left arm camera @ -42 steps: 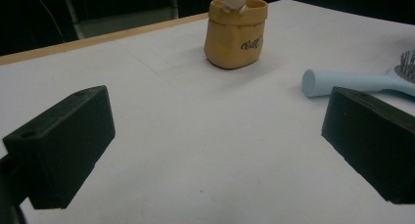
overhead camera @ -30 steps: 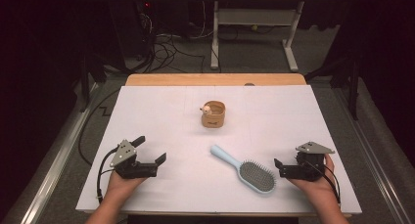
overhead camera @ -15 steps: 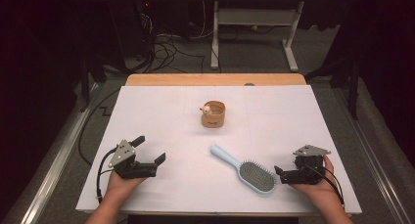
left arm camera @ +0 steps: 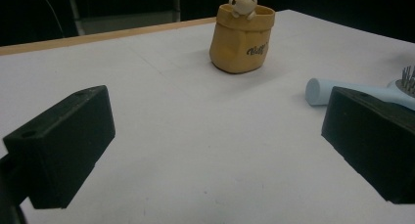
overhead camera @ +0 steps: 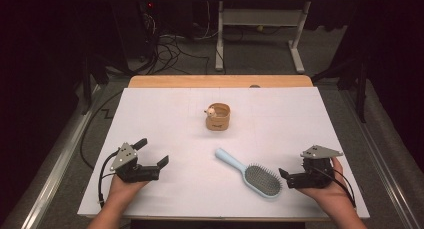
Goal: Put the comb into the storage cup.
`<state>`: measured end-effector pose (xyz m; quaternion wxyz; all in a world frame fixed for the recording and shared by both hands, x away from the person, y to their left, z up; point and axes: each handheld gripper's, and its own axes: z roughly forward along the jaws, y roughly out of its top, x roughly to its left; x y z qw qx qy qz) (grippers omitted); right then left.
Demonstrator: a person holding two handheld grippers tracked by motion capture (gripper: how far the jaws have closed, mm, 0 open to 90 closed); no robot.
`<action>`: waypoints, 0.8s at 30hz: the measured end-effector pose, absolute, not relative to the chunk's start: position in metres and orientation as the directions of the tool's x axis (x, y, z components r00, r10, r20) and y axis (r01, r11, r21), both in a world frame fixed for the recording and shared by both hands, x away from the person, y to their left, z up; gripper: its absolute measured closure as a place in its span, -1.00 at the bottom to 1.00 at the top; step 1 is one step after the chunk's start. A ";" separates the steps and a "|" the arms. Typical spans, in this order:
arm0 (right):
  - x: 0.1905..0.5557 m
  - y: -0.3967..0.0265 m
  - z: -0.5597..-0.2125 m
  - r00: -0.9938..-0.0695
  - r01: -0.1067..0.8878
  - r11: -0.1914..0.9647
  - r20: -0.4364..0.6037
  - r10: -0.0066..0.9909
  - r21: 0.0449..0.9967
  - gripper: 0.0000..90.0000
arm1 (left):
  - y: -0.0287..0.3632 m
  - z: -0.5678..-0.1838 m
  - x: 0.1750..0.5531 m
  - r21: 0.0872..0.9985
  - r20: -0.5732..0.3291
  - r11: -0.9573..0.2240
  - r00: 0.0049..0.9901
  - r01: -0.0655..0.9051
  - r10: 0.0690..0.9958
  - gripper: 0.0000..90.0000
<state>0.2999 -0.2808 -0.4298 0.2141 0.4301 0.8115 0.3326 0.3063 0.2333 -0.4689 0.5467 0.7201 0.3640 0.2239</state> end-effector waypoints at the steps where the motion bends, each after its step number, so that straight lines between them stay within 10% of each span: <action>1: 0.300 -0.281 -0.430 -0.538 0.556 0.409 -0.061 0.840 0.724 -0.99 | 0.233 -0.469 0.306 0.950 -0.075 -0.137 0.635 0.279 0.769 -1.00; 24: 0.300 -0.222 -0.432 -0.697 0.512 0.519 -0.021 0.717 0.684 -0.99 | 0.235 -0.467 0.307 0.958 -0.080 -0.115 0.628 0.264 0.775 -1.00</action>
